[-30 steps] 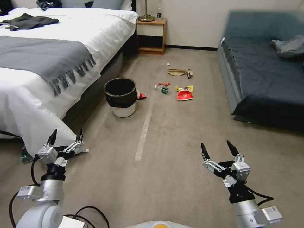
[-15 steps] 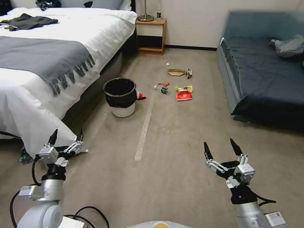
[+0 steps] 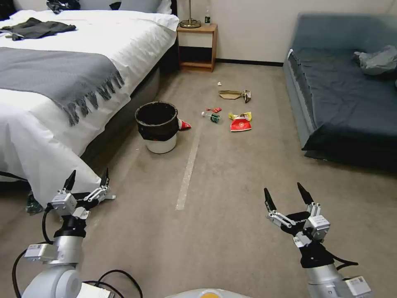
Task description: Pick up the trash can from the floor.
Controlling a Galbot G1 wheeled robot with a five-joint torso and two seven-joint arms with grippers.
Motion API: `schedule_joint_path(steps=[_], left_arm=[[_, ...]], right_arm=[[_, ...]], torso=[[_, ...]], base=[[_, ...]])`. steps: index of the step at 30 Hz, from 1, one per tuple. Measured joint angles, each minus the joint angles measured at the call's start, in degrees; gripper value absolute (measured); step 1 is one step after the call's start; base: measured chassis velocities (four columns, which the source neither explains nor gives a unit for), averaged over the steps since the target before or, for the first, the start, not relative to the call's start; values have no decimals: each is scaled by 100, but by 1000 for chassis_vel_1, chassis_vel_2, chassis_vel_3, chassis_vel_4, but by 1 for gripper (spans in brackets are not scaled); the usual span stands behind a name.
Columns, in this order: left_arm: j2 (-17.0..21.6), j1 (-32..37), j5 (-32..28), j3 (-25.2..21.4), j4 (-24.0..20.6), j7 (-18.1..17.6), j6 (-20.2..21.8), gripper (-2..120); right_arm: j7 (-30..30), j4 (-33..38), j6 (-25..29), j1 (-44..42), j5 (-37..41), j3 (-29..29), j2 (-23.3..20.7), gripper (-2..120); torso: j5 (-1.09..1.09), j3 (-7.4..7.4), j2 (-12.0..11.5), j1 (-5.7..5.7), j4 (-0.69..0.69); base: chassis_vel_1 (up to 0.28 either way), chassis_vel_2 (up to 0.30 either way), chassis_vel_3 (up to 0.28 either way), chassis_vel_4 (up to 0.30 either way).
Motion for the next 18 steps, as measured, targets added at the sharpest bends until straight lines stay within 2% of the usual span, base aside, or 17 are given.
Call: schedule_joint_path(steps=[6,18], left_arm=[[6,-5,4,-2,-5,0,-1,100],[17,-36,7,7,22,-14,-2,100]], right_arm=[[-62,-41,-27,4,-7,23,-2,100],[-117,-82,-47,9,-10,12,10,100]], torso=[[0,0,0,0,0],[0,0,0,0,0]], base=[[-45,39,35,-27],[-91,105,96,-98]])
